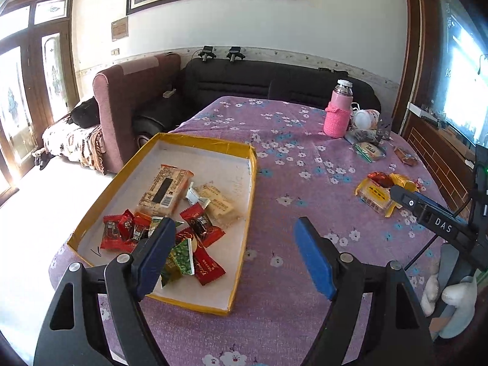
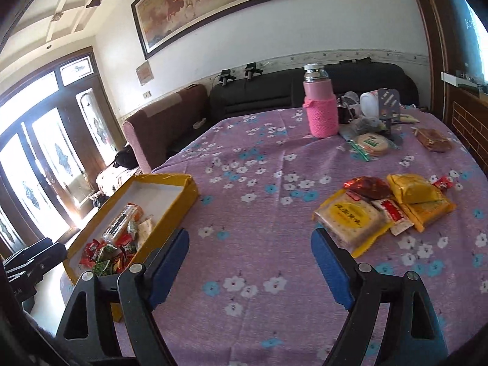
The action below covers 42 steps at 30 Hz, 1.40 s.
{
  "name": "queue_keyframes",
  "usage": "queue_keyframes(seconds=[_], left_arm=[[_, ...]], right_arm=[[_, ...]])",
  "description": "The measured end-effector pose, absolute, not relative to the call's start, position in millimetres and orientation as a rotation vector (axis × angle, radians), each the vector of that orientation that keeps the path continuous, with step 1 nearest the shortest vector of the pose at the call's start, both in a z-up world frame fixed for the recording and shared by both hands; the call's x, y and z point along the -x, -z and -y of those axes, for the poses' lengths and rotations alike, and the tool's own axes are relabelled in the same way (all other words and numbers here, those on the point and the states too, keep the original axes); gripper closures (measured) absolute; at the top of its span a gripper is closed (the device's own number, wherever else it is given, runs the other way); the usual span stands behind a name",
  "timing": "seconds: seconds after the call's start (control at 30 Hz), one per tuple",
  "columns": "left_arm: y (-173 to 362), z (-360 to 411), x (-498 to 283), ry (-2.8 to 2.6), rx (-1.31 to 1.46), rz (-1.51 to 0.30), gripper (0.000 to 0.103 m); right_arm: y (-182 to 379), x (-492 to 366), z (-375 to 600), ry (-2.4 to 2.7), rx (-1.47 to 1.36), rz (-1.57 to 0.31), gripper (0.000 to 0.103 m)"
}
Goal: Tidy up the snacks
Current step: 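Move both open tools back toward the snack pile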
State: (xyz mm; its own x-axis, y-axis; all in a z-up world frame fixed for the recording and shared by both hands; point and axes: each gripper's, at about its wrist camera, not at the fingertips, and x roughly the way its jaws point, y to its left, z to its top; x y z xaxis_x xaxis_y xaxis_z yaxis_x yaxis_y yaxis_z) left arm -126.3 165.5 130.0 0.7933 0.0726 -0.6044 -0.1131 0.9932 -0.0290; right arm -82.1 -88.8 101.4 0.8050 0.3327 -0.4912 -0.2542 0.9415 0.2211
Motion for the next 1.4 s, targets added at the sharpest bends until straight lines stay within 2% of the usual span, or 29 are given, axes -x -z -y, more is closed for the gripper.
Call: queue_keyframes(seconds=[0.57,0.63,0.73,0.8,0.83,1.03,1.17,1.37,1.4], left_arm=[[-115,-123,119,-0.015,-0.024,-0.689,0.023],[-122,-126,125,0.000,-0.010,-0.646,0.023],[-148,-136,151,0.061,0.046,-0.455,0.023],[-157,-141,166,0.121,0.062,-0.337,0.004],[-157,-141,168,0.150,0.064,-0.320,0.000],[-138,-127,146,0.161,0.018,-0.433,0.000],[-132,-128,137,0.179,0.038,-0.468,0.000],[-118,-136,127,0.191,0.089,-0.529,0.000],[-116,-137,126,0.190,0.095,-0.535,0.000]], right_arm=[[-100,72,197,-0.095,-0.238,-0.539,0.017],[-99,68,206,-0.076,-0.237,-0.540,0.017],[-102,58,219,-0.038,-0.236,-0.538,0.017],[-104,49,230,-0.016,-0.243,-0.537,0.017],[-104,43,233,-0.007,-0.247,-0.541,0.017],[-95,-4,240,-0.030,-0.281,-0.620,0.017],[-84,-32,205,-0.135,-0.224,-0.713,0.017],[-58,-69,155,-0.147,-0.119,-0.815,0.019],[-54,-75,150,-0.139,-0.114,-0.833,0.024]])
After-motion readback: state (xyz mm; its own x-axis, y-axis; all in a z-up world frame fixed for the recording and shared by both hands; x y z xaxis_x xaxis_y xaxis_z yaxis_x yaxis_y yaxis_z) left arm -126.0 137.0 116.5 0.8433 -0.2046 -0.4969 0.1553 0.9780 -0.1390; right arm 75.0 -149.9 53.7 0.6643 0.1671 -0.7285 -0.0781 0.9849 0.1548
